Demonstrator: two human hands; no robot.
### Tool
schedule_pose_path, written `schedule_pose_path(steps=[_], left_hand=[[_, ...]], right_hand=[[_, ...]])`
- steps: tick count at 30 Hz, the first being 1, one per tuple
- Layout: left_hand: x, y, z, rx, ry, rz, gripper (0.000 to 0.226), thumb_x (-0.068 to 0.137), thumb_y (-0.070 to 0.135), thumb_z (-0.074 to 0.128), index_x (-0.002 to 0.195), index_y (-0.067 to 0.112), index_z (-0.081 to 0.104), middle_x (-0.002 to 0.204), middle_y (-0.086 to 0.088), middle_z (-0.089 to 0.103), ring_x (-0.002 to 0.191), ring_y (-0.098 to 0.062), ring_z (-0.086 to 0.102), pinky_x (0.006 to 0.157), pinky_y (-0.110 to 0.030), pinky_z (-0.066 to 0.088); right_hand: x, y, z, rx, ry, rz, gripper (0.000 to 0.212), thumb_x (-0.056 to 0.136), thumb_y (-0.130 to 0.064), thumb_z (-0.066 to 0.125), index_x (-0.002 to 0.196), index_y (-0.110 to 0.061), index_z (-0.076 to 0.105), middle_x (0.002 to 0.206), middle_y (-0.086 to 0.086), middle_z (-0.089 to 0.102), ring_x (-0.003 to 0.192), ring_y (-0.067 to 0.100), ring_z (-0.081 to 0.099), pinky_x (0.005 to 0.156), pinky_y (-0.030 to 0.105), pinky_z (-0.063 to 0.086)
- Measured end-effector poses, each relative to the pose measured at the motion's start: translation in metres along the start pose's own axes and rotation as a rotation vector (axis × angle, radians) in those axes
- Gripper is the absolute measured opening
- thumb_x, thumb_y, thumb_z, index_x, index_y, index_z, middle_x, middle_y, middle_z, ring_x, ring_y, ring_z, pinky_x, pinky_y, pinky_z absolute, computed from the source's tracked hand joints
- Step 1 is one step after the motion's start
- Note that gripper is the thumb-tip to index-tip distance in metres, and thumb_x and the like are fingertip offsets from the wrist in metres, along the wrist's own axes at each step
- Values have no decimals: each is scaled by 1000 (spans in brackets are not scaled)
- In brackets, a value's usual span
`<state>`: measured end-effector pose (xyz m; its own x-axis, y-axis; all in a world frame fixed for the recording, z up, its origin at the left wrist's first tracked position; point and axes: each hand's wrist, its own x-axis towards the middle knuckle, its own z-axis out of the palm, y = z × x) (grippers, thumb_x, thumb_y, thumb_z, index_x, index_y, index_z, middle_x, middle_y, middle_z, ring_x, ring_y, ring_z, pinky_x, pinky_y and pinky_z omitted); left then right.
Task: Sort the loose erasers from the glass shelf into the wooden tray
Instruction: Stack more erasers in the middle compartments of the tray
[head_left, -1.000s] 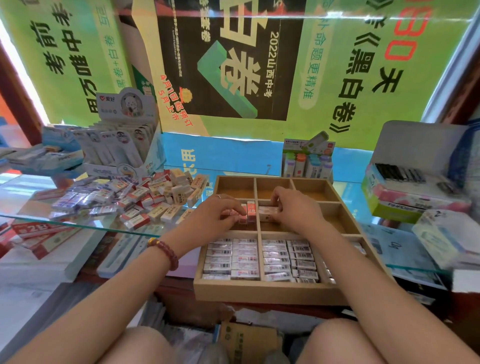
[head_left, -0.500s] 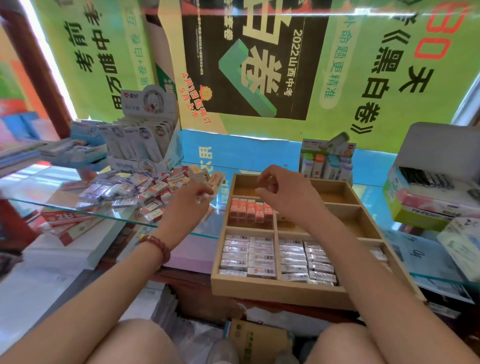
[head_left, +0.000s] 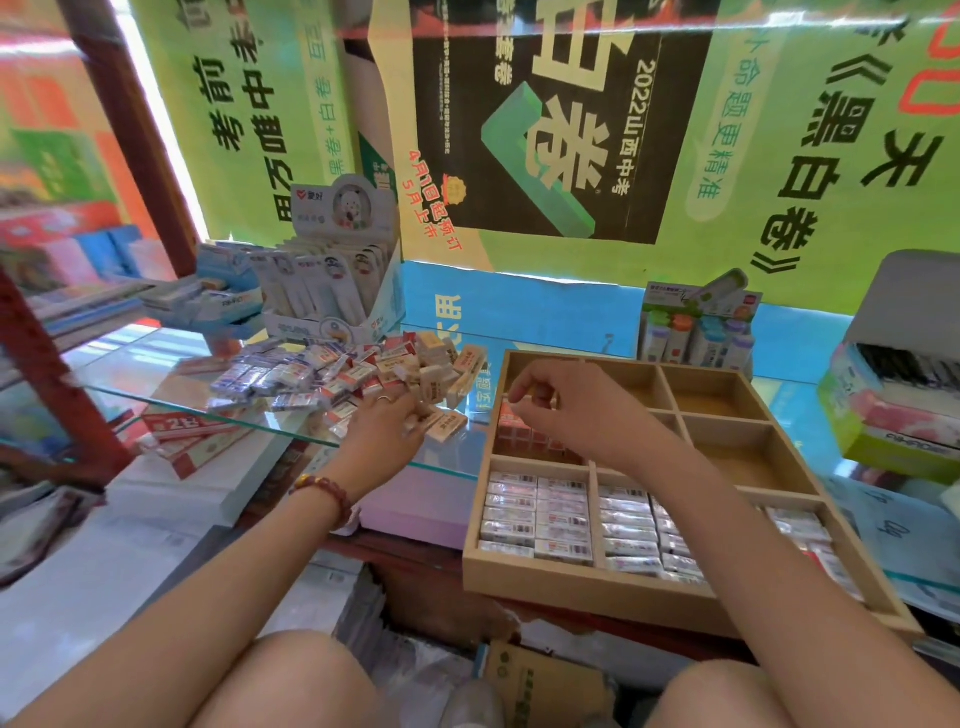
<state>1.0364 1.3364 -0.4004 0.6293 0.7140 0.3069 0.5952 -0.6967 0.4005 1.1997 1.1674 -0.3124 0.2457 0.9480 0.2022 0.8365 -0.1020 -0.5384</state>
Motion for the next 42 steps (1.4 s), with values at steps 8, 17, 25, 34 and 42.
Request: schedule_pose_path(steps=[8, 17, 25, 34, 42], left_hand=[[1, 2, -1, 89, 68, -111, 35, 78, 36, 70, 108, 20, 64, 131, -5, 48, 127, -29, 32, 102, -39, 28], [1, 10, 2, 75, 5, -174, 34, 75, 38, 70, 105, 23, 64, 137, -4, 40, 130, -24, 22, 101, -35, 19], [0, 8, -4, 156, 96, -212, 29, 81, 27, 63, 108, 21, 56, 110, -3, 61, 116, -23, 45, 92, -35, 18], [-1, 10, -4, 47, 92, -35, 24, 80, 16, 65, 88, 21, 43, 91, -4, 65, 83, -24, 59, 74, -32, 34], [1, 39, -30, -263, 285, -6, 29, 70, 4, 74, 86, 12, 50, 96, -1, 62, 82, -14, 58, 57, -15, 46]], right_hand=[[-2, 2, -2, 33, -30, -5, 5, 89, -29, 60, 93, -29, 63, 77, -11, 57, 65, 1, 51, 62, 22, 42], [-3, 1, -2, 33, -41, -3, 10, 90, -30, 59, 97, -27, 64, 78, -12, 55, 65, 1, 50, 62, 20, 42], [-3, -1, -2, 51, -68, -1, 10, 91, -28, 58, 98, -25, 64, 79, -12, 55, 65, 1, 50, 61, 18, 40], [-5, 3, -6, 79, -57, -1, 6, 90, -27, 60, 90, -32, 62, 76, -14, 54, 62, -1, 49, 61, 17, 40], [-1, 0, -3, 73, 10, -49, 21, 93, -33, 56, 115, -33, 55, 95, -16, 57, 74, -13, 50, 66, 13, 39]])
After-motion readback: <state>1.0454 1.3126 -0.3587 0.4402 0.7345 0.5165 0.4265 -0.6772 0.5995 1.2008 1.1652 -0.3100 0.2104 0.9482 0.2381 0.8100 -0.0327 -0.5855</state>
